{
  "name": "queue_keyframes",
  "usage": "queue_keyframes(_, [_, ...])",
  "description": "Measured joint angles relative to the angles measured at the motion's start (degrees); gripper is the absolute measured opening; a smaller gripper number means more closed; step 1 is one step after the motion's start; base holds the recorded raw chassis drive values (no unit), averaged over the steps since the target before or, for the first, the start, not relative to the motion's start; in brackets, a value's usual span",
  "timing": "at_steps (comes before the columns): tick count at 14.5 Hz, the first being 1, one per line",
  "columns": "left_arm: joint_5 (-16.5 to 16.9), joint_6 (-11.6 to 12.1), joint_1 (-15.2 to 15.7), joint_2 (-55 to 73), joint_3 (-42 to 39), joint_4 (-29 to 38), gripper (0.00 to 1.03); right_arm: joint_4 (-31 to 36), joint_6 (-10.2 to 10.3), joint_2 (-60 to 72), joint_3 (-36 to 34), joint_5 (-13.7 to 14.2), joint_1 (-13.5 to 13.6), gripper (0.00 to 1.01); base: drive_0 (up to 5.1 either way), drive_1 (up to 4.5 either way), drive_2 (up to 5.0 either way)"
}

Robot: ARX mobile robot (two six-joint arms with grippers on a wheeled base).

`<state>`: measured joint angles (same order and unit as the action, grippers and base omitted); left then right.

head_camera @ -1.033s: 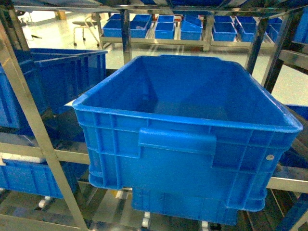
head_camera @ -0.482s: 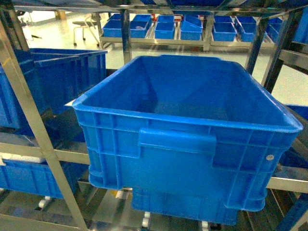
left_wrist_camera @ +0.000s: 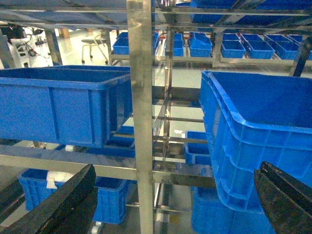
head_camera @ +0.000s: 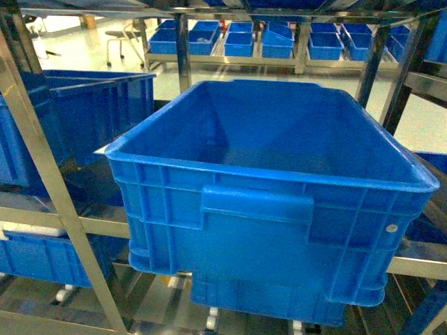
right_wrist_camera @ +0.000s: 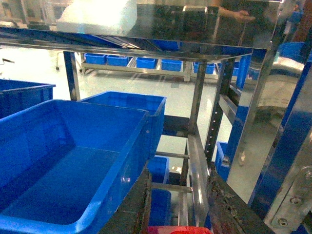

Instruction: Pick red block from blue box to shelf

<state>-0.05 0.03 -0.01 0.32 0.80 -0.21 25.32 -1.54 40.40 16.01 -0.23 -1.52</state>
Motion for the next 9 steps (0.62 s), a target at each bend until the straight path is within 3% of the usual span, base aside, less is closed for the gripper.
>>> queue_keyframes(4, [0.0,0.0,0.0,0.02,0.0,-0.02,0.98,0.0,-0.02,0.0,0.0,0.0,0.0,0.28,0.0,0.0,0.0])
queue_keyframes(5, [0.0,0.0,0.0,0.0,0.0,-0.02,0.98,-5.6,-0.02,-0.35,1.22,-2.69,-0.61,0.28,0.0,0.0,0.0])
queue_keyframes(6, [-0.02,0.0,0.0,0.0,0.0,0.0,0.98,-12.94,0.0,-0.31,2.91,-8.17,-1.22,0.28,0.0,0.0,0.0])
queue_keyframes(9, [0.0,0.0,0.0,0.0,0.0,0.0,0.98,-12.94,0.0,-0.24,2.99,-8.81,-1.11,0.28,0.0,0.0,0.0])
